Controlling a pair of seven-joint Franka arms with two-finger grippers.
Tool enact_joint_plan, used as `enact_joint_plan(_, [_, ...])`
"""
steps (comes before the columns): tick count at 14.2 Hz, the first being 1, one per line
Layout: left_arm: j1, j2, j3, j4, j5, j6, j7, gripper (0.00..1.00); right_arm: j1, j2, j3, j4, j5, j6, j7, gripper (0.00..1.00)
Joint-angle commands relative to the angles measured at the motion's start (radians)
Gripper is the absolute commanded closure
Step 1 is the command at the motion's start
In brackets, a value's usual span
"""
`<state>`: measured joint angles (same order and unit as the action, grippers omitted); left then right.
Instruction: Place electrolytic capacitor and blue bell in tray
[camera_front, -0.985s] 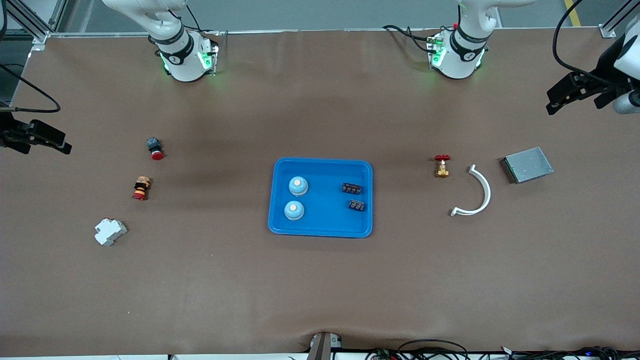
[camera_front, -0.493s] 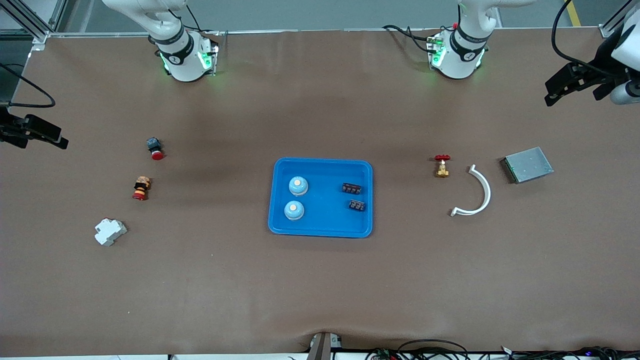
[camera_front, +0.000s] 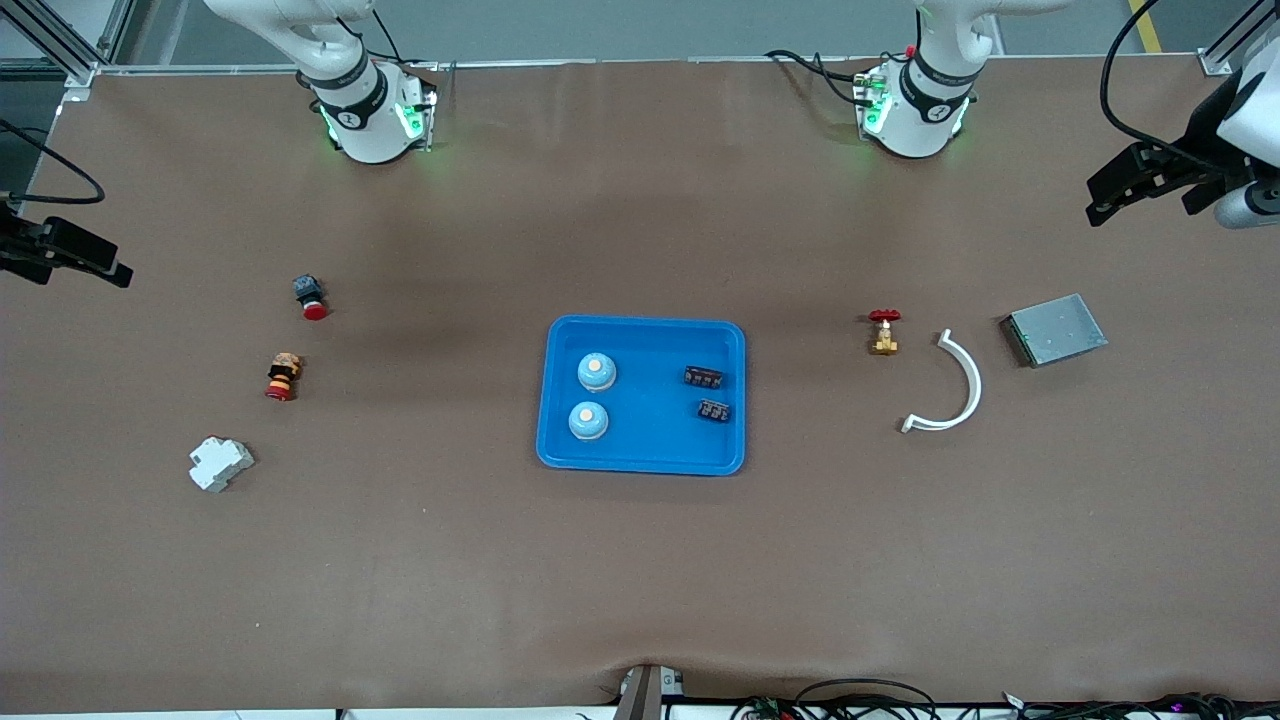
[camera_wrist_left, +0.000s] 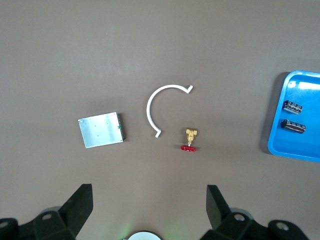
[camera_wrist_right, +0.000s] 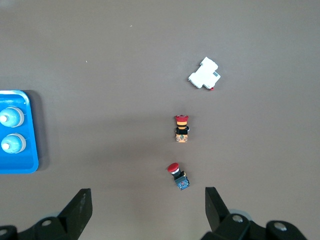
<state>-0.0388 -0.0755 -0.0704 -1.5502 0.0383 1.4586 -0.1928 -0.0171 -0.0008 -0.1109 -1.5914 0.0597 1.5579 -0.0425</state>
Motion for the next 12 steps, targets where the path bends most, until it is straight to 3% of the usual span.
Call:
enact_joint_plan(1, [0.005,0.003,0.0,0.028,-0.041,-0.004,0.045,0.0,0.019,-0.031,-0.019,-0.027,0.0,-0.002,0.026,0.0])
enact_joint_plan(5, [0.013,-0.039,0.003,-0.033,-0.064,0.002,0.058,0.0,0.022,-0.041,-0.021,-0.027,-0.049,0.011,0.023,0.0])
enact_joint_plan(12, [0.011,-0.026,0.006,-0.013,-0.055,0.008,0.069,0.0,0.029,-0.039,-0.019,-0.024,-0.058,0.022,0.021,0.0])
